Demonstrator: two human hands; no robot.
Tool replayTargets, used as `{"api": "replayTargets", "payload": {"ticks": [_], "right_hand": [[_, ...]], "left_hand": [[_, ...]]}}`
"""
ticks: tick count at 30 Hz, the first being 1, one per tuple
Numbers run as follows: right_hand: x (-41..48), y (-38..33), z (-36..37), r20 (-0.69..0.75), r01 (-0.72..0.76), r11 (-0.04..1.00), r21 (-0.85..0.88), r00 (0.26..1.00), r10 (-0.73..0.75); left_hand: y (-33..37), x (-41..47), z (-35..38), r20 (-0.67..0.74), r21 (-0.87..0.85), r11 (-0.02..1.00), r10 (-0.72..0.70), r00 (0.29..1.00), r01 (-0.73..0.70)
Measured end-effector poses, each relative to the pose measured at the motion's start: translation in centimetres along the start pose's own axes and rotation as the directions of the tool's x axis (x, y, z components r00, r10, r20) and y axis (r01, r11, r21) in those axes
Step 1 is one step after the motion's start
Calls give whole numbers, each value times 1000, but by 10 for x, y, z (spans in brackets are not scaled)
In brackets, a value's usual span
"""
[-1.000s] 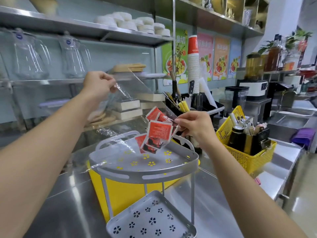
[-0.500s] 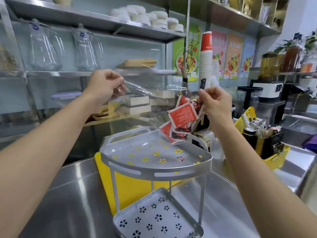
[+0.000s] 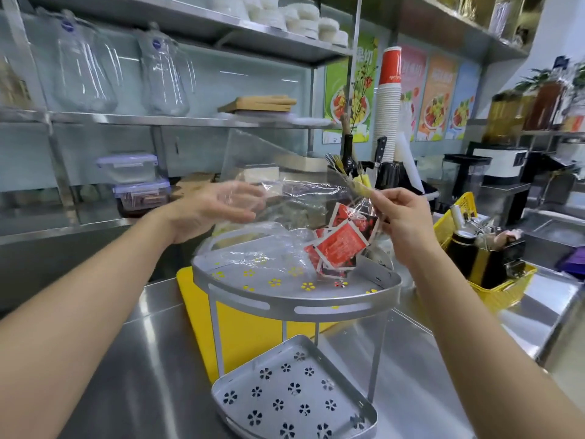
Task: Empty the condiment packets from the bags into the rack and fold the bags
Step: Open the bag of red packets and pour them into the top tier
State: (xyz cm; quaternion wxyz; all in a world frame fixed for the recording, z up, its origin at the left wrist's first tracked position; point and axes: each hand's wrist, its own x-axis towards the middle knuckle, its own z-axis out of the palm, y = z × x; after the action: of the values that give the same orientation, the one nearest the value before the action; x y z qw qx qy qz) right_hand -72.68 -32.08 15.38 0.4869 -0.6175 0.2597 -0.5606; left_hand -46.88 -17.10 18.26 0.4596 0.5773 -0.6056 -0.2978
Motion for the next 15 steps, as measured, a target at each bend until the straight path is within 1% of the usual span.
{"api": "replayTargets", "payload": {"ticks": [1,2,3,4,6,7,8,10,11,15], "right_hand": [[-1,1,-2,-3,-17,1000,17,1000,18],[-2,1,-3,-6,-29,999,32,1000,29],[-2,1,-4,-14,-34,998,45,999,35],[-3,0,-4,-27,-34,997,63,999,36],[-3,-1,-5,-64,-26,994,105,997,33],[-4,-1,-5,-86,-21,993,117,996,32],[-4,-2,-5,-109,-16,993,120,994,29],[-4,-3,-5,-150,-8,994,110,988,25],[-4,-3,-4,-168,-5,995,103,986,22],[-4,-1,-2,-211,19,998,52,977,-7]], "left_hand": [[-5,-1,1,24,67,997,-25,999,23],[-6,-2,4,-25,170,985,-24,999,28],[-6,-1,6,-111,252,967,7,994,21],[-5,1,7,-182,263,965,51,982,-1],[3,4,6,-288,146,988,100,952,-60],[9,5,3,-323,111,990,119,939,-88],[14,6,-1,-337,119,987,141,931,-107],[19,6,-6,-313,227,968,179,933,-109],[17,5,-6,-288,292,953,174,942,-86],[-11,-3,6,-149,378,924,7,989,50]]}}
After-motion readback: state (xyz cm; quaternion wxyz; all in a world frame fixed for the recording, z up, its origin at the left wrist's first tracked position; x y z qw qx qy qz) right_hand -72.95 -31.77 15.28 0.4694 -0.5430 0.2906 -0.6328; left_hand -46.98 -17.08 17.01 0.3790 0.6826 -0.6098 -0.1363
